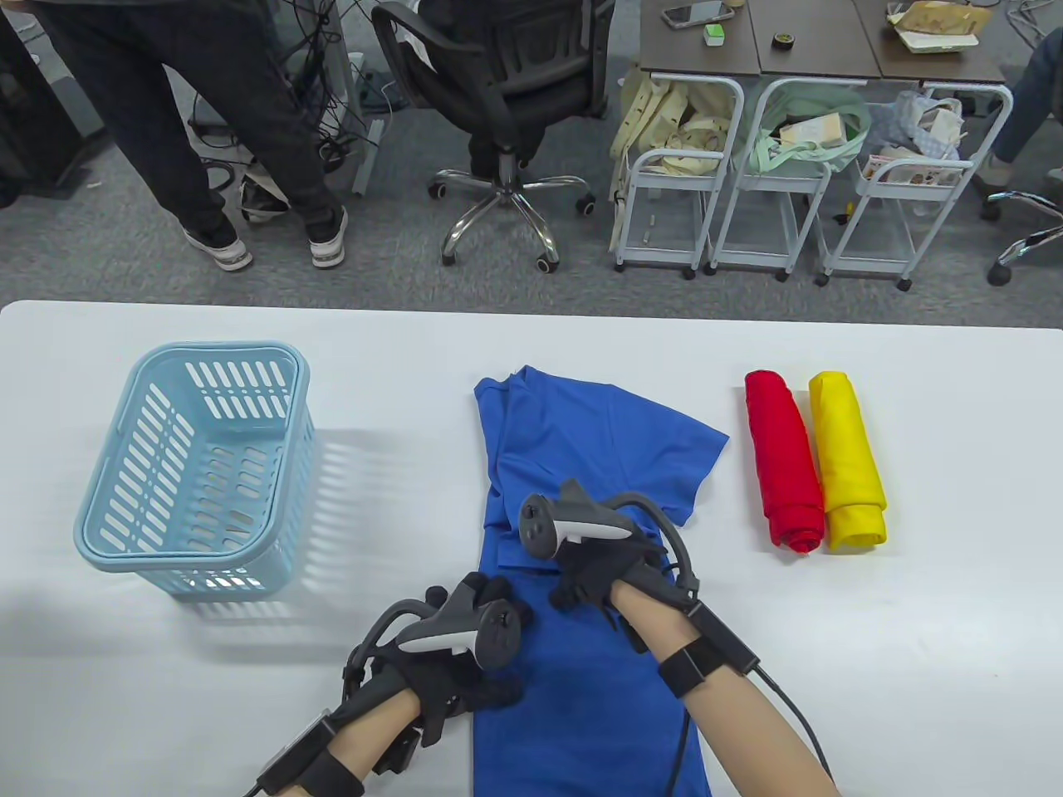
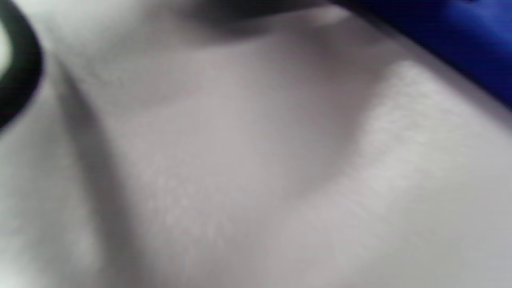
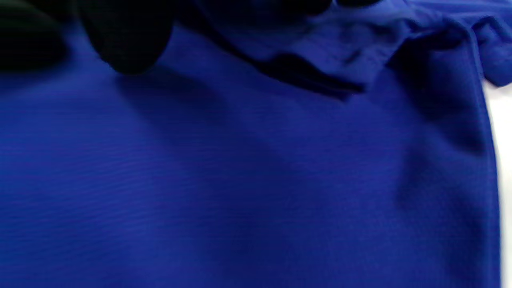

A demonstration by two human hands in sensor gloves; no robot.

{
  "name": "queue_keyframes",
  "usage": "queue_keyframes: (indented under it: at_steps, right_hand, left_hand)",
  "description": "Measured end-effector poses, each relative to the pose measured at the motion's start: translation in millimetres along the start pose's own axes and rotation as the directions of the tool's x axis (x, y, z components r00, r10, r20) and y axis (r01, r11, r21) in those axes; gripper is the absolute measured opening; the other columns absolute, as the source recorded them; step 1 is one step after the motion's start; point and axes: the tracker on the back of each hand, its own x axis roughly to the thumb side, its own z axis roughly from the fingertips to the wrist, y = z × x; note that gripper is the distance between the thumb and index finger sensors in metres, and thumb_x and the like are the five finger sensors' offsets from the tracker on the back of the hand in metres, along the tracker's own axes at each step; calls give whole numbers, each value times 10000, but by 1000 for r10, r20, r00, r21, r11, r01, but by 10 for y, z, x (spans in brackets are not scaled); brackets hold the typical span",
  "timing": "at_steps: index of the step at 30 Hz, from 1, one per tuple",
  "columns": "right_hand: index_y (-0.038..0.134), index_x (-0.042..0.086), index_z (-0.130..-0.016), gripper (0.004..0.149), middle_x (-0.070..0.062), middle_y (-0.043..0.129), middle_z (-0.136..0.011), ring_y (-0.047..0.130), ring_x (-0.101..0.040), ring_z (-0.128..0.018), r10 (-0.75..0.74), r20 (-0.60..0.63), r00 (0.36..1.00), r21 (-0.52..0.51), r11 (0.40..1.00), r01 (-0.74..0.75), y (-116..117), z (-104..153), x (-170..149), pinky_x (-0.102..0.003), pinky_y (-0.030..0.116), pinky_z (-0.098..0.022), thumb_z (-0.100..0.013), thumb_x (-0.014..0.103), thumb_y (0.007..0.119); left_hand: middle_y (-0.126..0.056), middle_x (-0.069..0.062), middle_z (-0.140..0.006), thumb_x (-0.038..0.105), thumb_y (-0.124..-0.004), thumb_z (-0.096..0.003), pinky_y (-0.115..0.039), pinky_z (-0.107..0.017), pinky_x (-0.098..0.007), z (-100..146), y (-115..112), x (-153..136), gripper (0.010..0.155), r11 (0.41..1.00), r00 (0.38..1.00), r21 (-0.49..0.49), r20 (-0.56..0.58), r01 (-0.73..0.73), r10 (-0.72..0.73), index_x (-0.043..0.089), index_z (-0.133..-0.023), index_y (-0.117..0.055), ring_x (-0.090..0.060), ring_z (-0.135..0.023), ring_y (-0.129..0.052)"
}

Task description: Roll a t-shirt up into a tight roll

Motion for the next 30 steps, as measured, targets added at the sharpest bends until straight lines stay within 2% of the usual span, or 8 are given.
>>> queue_keyframes:
  at_steps: [6, 12, 14, 17, 19, 23, 27, 30]
  right_hand:
    - [578, 320, -1003, 424, -17, 581, -1089, 728, -246, -934, 13, -76, 997, -148, 989, -24, -113, -122, -23, -505, 597, -699, -606, 359, 722]
    - [597, 270, -990, 382, -17, 723, -973, 870, -185, -761, -142, -228, 963, -223, 971, 90, -372, -120, -595, -446, 702, -618, -621, 361, 632]
    - [586, 247, -999, 392, -22, 736, -948, 900, -154, -703, -311, -362, 879, -290, 933, 211, -443, -82, -1054, -422, 735, -585, -626, 364, 620]
    - [569, 208, -1016, 403, -58, 720, -963, 916, -158, -675, -535, -600, 595, -366, 845, 391, -320, -16, -1796, -418, 750, -562, -644, 360, 592]
    - [510, 154, -1079, 511, -121, 667, -1026, 906, -184, -700, -515, -657, 551, -318, 852, 417, -221, 52, -1998, -431, 743, -570, -642, 403, 600]
    - [397, 164, -1143, 590, -155, 509, -1136, 808, -265, -841, -462, -577, 674, -349, 885, 309, -304, 152, -1809, -484, 670, -635, -642, 415, 583]
    - [448, 214, -1149, 556, -103, 422, -1217, 473, -405, -1125, -499, -153, 853, -223, 858, 462, -446, -2, -1171, -574, 489, -750, -628, 358, 576]
    - [373, 223, -1159, 591, -87, 309, -1227, 286, -406, -1150, -487, 38, 873, -81, 869, 488, -431, -179, -608, -582, 416, -764, -614, 348, 565]
  left_hand:
    - [316, -90, -1043, 737, -410, -488, -22, -714, -677, 6, -10, 1, 913, 999, 1000, -49, 3, 4, -4, 314, -1004, 213, -406, -985, 225]
    - [316, -93, -1042, 737, -405, -486, -27, -716, -677, 10, -18, 13, 911, 999, 1000, -52, -3, 13, -13, 315, -1000, 217, -408, -985, 224]
    - [310, -95, -1046, 737, -405, -486, -34, -720, -678, 13, -15, 15, 910, 999, 1000, -50, -5, 15, -16, 314, -1003, 213, -410, -989, 217]
    - [301, -94, -1056, 734, -405, -490, -45, -726, -678, 11, -12, 15, 903, 999, 1000, -45, -8, 19, -19, 317, -1009, 205, -410, -998, 207]
    - [246, -82, -1104, 717, -395, -498, -99, -752, -679, 42, 32, 16, 860, 1000, 1000, -5, -22, 19, -19, 337, -1046, 148, -401, -1043, 151]
    - [50, -117, -1210, 692, -382, -504, -226, -789, -669, 74, 196, 27, 816, 974, 998, 217, -8, -66, 69, 312, -1132, -27, -408, -1128, -54]
    - [174, -89, -1153, 708, -342, -493, -163, -778, -680, -20, 194, -20, 821, 979, 999, 201, -39, -24, 32, 335, -1083, 89, -380, -1090, 87]
    - [166, -77, -1147, 710, -352, -488, -139, -768, -675, -99, 75, -30, 827, 993, 999, 120, -44, 14, -8, 333, -1085, 79, -367, -1081, 87]
